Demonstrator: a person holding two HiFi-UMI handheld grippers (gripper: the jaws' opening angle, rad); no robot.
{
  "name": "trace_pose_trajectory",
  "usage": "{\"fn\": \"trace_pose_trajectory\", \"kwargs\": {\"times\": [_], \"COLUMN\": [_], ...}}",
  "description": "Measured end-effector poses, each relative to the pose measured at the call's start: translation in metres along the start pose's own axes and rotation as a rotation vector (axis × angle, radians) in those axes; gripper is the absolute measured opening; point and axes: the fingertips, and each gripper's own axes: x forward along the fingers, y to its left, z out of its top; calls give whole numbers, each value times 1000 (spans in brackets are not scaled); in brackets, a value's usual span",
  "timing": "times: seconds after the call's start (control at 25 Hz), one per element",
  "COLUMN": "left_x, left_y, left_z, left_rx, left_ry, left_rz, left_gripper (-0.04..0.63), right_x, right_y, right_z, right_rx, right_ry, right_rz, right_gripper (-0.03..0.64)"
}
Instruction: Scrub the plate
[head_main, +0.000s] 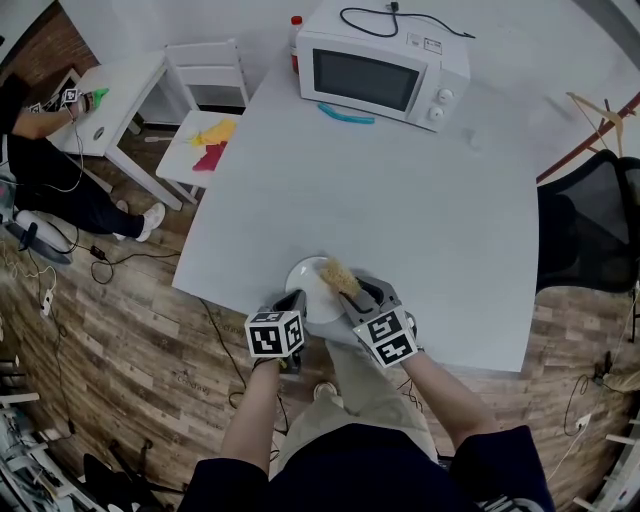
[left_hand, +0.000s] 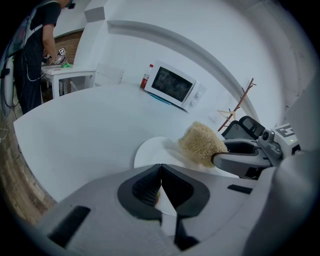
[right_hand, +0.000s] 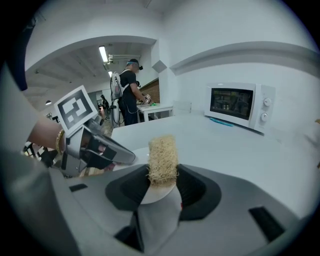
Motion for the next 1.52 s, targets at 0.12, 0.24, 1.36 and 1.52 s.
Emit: {"fn": "trace_pose_trajectory", "kwargs": {"times": [0.12, 0.24, 1.36, 1.52], "left_x": [-2, -10, -185, -201], "left_y": [1, -2, -95, -97], "left_z": [0, 3, -50, -57], "left_rx": [15, 24, 113, 119], "left_ry": [11, -3, -178, -195], "left_rz": [14, 16, -79, -81], "left_gripper": [18, 18, 18, 18], "right_x": [-11, -26, -184, -195], "right_y": [1, 2, 114, 123], "right_z": [6, 10, 9, 11], "right_rx": [32, 54, 163, 176], "right_ry": [-32, -63, -309, -341], "right_rz": [-12, -25, -86, -83], "right_gripper": [166, 166, 166, 166]}}
